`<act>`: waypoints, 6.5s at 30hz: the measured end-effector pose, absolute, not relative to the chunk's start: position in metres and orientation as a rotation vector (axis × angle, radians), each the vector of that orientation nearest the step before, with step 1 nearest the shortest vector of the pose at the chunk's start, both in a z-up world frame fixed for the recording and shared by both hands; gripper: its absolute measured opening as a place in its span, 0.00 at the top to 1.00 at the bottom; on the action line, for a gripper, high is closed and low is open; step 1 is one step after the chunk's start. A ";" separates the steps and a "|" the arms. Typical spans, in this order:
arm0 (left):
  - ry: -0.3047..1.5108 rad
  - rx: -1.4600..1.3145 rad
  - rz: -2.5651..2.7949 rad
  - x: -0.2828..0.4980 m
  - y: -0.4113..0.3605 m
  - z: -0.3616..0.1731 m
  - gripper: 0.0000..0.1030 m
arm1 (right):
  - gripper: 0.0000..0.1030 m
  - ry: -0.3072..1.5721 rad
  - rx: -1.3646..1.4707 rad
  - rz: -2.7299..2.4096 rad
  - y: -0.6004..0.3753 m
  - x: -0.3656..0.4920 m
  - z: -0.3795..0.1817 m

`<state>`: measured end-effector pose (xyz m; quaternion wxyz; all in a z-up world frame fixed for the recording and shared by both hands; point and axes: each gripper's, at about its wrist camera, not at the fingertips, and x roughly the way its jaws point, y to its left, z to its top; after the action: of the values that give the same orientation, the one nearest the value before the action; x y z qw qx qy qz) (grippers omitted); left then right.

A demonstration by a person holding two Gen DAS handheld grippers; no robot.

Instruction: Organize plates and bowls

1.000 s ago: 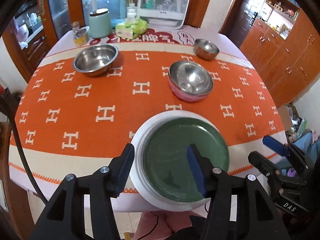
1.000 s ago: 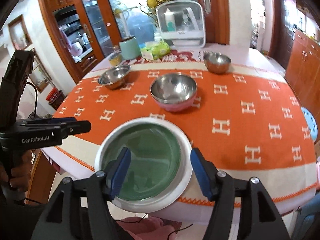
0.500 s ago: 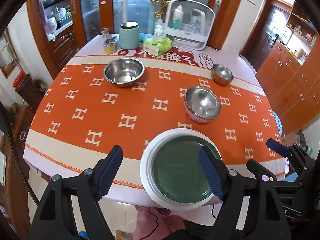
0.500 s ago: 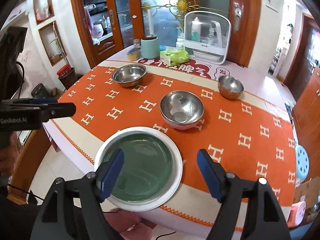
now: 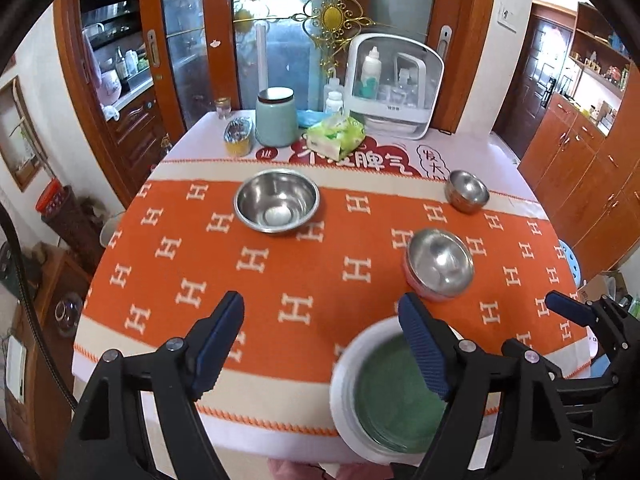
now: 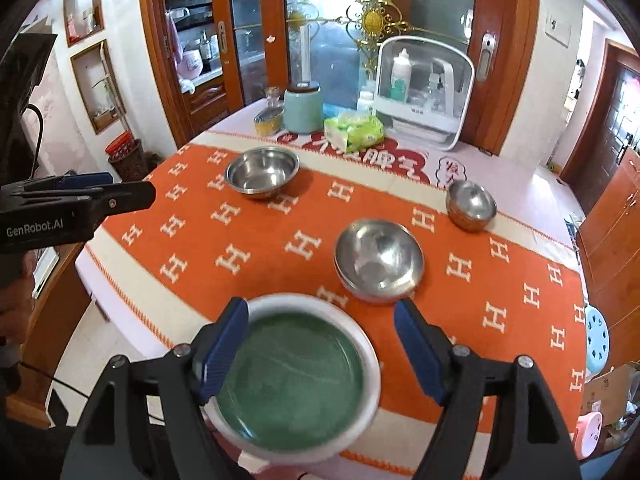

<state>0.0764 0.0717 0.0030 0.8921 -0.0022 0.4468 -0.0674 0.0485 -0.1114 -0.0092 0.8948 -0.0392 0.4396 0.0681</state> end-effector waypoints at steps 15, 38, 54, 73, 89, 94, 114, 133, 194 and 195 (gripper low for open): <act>1.074 0.061 -0.283 0.155 0.153 -0.029 0.24 | 0.26 0.939 0.016 0.019 -0.026 0.124 -0.029; 1.084 0.124 -0.377 0.285 0.216 -0.081 0.24 | 0.26 0.921 0.089 -0.107 0.045 0.236 -0.071; 1.120 0.008 -0.426 0.360 0.222 -0.157 0.24 | 0.26 0.910 0.082 -0.082 0.056 0.286 -0.136; 1.186 -0.054 -0.433 0.398 0.202 -0.222 0.33 | 0.27 0.856 0.073 -0.132 0.037 0.310 -0.179; 1.193 -0.057 -0.473 0.397 0.190 -0.231 0.77 | 0.75 0.867 0.108 -0.207 0.015 0.313 -0.189; 1.187 -0.033 -0.493 0.396 0.187 -0.229 0.82 | 0.77 0.864 0.128 -0.199 0.012 0.312 -0.189; 1.134 0.037 -0.478 0.363 0.199 -0.191 0.82 | 0.81 0.822 0.182 -0.156 0.017 0.286 -0.163; 1.009 0.052 -0.532 0.270 0.199 -0.128 0.82 | 0.80 0.721 0.167 -0.176 0.024 0.201 -0.107; 1.306 0.131 -0.511 0.123 0.200 -0.213 0.50 | 0.76 1.071 0.055 -0.090 0.060 0.070 -0.170; 1.295 0.122 -0.512 0.124 0.200 -0.210 0.44 | 0.76 1.070 0.048 -0.084 0.060 0.071 -0.168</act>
<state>0.1238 0.2000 -0.2097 0.7655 0.0562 0.5961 -0.2357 0.0708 0.0597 -0.1681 0.8591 0.0228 0.5097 -0.0399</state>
